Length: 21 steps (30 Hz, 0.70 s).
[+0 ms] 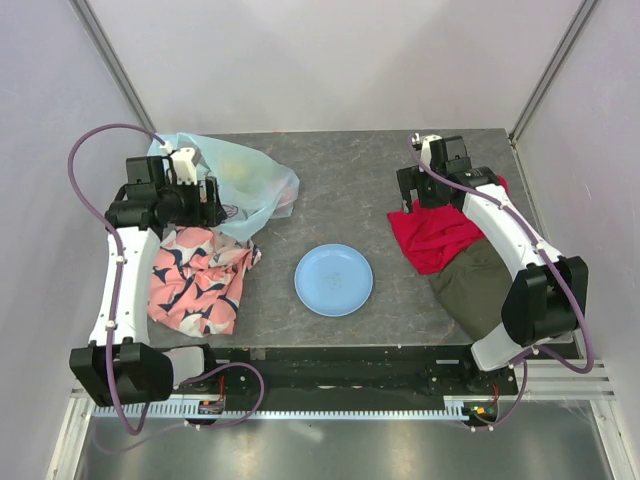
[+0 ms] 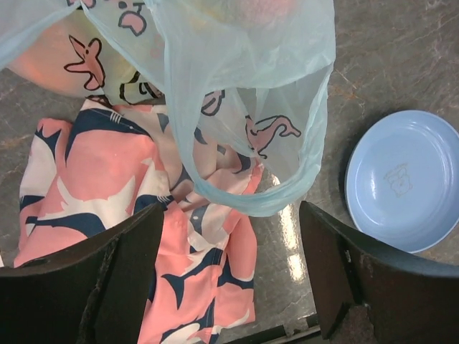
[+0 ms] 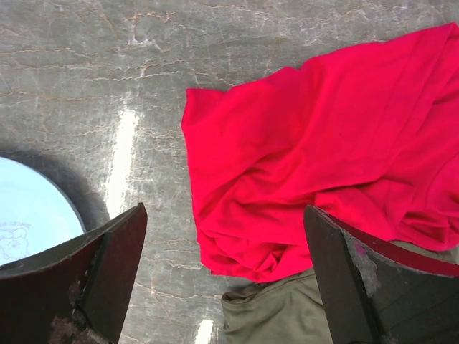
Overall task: Take the fake fruits out of the plastic bag
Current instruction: Move the plastic bag to the center of the board.
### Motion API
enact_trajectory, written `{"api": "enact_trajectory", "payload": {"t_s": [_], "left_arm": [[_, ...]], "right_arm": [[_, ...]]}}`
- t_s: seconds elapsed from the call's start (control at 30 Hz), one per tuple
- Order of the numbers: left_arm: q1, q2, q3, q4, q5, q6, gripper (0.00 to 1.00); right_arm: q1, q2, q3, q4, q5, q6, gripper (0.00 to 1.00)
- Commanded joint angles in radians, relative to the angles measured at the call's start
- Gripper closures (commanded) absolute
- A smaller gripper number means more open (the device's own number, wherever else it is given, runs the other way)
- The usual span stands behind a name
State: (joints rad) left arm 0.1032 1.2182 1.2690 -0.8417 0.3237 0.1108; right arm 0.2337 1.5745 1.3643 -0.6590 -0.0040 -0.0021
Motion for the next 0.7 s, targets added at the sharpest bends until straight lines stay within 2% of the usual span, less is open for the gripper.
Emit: {"api": "enact_trajectory", "payload": {"t_s": [0.0, 0.17, 0.27, 0.3, 0.33, 0.37, 0.4, 0.43, 0.47, 0.5, 0.57, 0.67], "left_arm": [[-0.003, 0.030, 0.000, -0.002, 0.072, 0.029, 0.17], [-0.016, 0.096, -0.005, 0.009, 0.173, -0.054, 0.18], [-0.049, 0.144, 0.001, 0.030, 0.138, -0.076, 0.18], [-0.057, 0.159, 0.007, 0.030, 0.123, -0.072, 0.22], [-0.068, 0.174, 0.013, 0.027, 0.109, -0.068, 0.26], [-0.080, 0.203, 0.039, 0.023, 0.101, -0.071, 0.38], [-0.086, 0.216, 0.059, 0.021, 0.116, -0.079, 0.62], [-0.091, 0.231, 0.082, 0.023, 0.138, -0.095, 0.70], [-0.150, 0.247, 0.145, 0.024, 0.167, -0.097, 0.78], [-0.181, 0.291, 0.182, 0.024, 0.166, -0.097, 0.90], [-0.279, 0.343, 0.304, 0.023, 0.161, -0.083, 0.98], [-0.362, 0.496, 0.505, 0.020, 0.236, -0.102, 0.98]], "right_arm": [[0.003, -0.007, 0.051, 0.015, -0.051, 0.019, 0.02], [0.004, -0.004, 0.067, 0.019, -0.062, 0.011, 0.02], [0.004, -0.011, 0.052, 0.029, -0.065, 0.011, 0.02], [0.003, -0.014, 0.042, 0.032, -0.070, 0.011, 0.02], [0.003, -0.019, 0.038, 0.035, -0.073, 0.011, 0.02], [0.003, -0.022, 0.035, 0.036, -0.076, 0.011, 0.02], [0.004, -0.025, 0.030, 0.035, -0.077, 0.011, 0.02], [0.003, -0.028, 0.027, 0.036, -0.077, 0.011, 0.02], [0.004, -0.030, 0.025, 0.041, -0.077, 0.011, 0.02], [0.004, -0.031, 0.021, 0.044, -0.080, 0.011, 0.02], [0.004, -0.031, 0.021, 0.050, -0.086, 0.011, 0.02], [0.001, -0.022, 0.032, 0.055, -0.057, 0.031, 0.02]]}}
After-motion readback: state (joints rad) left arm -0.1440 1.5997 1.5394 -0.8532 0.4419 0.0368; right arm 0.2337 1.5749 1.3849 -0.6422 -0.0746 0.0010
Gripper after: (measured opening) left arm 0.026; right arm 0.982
